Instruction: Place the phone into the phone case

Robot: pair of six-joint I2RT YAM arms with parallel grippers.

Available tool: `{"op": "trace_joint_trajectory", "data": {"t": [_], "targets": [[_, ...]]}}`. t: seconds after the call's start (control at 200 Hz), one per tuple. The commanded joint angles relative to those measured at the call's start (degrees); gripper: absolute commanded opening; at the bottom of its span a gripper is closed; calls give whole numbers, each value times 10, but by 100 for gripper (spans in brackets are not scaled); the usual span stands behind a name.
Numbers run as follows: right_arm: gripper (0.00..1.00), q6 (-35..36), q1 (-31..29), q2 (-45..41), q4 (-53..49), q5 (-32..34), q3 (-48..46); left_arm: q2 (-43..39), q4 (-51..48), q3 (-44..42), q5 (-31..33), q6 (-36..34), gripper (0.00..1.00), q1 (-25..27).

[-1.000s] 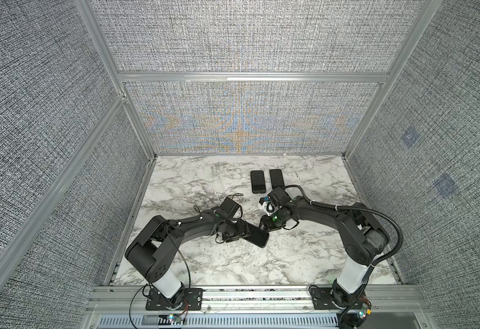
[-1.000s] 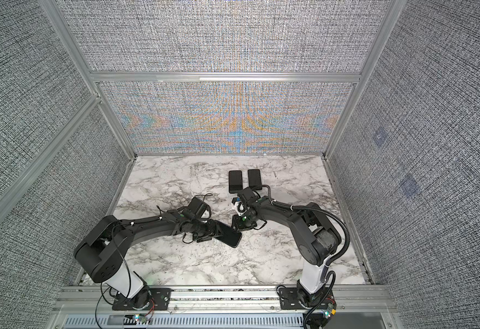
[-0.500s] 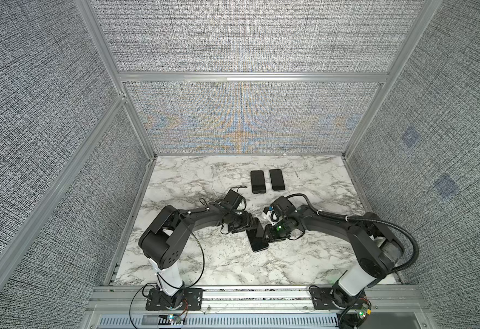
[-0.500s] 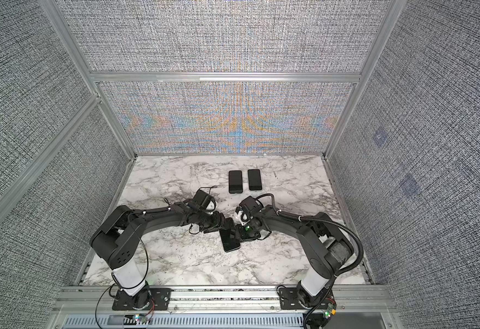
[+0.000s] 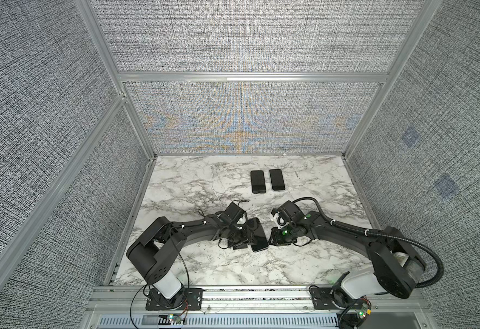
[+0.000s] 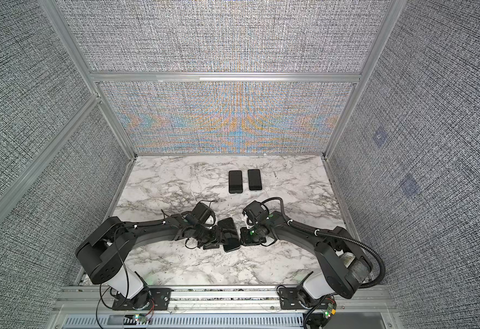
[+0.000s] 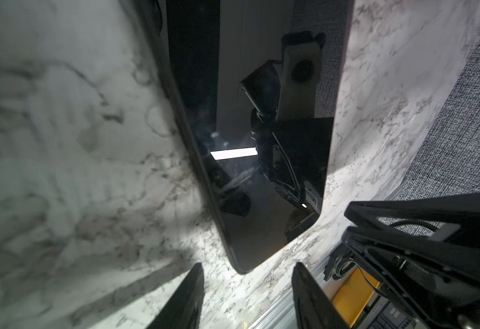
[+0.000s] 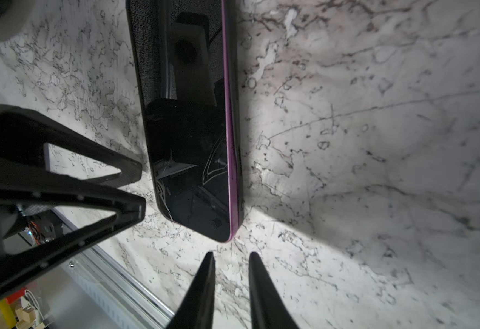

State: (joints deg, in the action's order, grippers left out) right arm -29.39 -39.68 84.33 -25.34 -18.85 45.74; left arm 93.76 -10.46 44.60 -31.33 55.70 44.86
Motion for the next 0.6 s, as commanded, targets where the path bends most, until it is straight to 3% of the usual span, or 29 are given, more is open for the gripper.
{"op": "trace_joint_trajectory", "data": {"t": [0.0, 0.595], "targets": [[24, -7, -1, 5, 5, 2, 4, 9, 7, -5, -11, 23, 49, 5], [16, -14, -14, 54, 34, -21, 7, 27, 24, -8, -14, 26, 44, 11]]}}
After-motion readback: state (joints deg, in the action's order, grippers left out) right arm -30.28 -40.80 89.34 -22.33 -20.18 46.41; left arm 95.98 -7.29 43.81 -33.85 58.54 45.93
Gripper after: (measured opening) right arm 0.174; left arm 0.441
